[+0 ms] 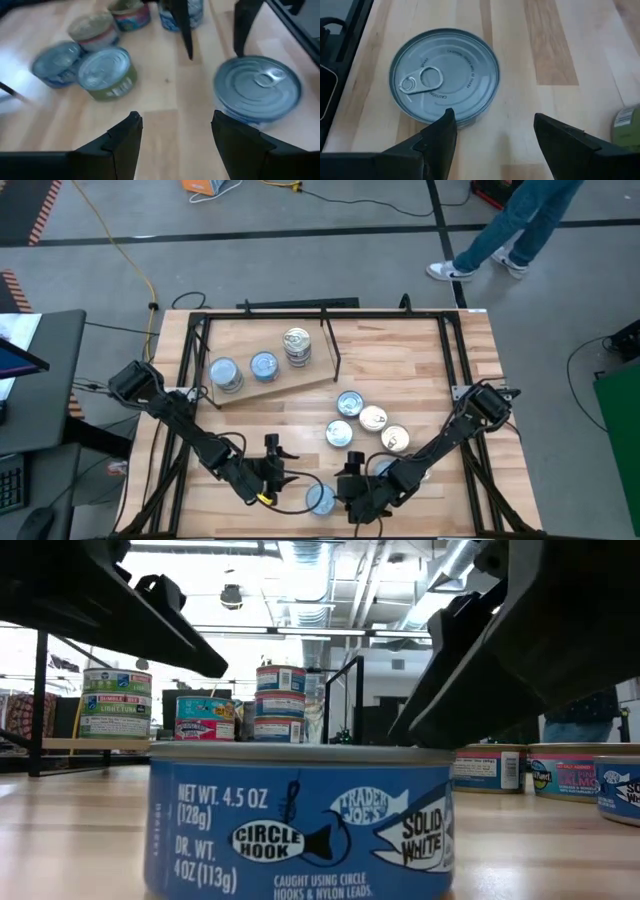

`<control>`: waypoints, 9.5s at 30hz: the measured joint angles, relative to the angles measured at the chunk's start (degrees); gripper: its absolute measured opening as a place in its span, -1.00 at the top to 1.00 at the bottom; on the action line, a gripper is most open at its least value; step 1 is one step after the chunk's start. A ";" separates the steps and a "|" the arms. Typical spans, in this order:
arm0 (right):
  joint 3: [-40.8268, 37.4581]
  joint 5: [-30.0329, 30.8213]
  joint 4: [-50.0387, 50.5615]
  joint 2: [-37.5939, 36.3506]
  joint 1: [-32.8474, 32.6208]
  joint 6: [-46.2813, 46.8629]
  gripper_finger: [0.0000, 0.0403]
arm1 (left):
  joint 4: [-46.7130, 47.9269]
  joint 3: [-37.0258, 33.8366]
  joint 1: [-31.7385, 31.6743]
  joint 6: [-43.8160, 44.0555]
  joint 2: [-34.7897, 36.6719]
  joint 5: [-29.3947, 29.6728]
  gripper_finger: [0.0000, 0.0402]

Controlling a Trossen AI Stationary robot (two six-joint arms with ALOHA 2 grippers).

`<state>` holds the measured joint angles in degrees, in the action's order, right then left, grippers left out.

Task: Stack canned seafood by type on shelf
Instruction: Stack the blue tuna can on top of the yellow blue tuna can on the shelf

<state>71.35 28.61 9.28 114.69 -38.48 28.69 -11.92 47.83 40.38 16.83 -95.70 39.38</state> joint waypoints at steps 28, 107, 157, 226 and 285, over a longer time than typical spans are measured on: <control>-0.11 7.07 -2.27 -1.03 -1.10 0.23 -0.45 | -4.95 0.00 0.13 -1.78 0.02 -13.75 -0.13; 5.08 8.97 11.26 -6.51 -7.09 11.98 -0.45 | -15.34 7.90 -2.38 -12.61 -7.36 -20.06 -0.13; -17.38 22.64 5.27 -17.97 -13.75 19.36 -0.45 | 23.99 40.98 -14.91 -34.25 -18.86 -43.08 -0.30; -19.34 24.21 3.43 -17.88 -12.00 22.12 -0.45 | 52.10 3.17 -33.79 -40.64 16.75 23.06 0.31; -19.34 24.08 3.45 -17.88 -12.00 22.27 -0.45 | 70.09 14.11 -36.56 -28.16 16.77 -4.87 -0.37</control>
<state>52.01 52.69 12.73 96.82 -50.48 50.96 58.17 61.94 3.82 -11.33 -78.94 34.51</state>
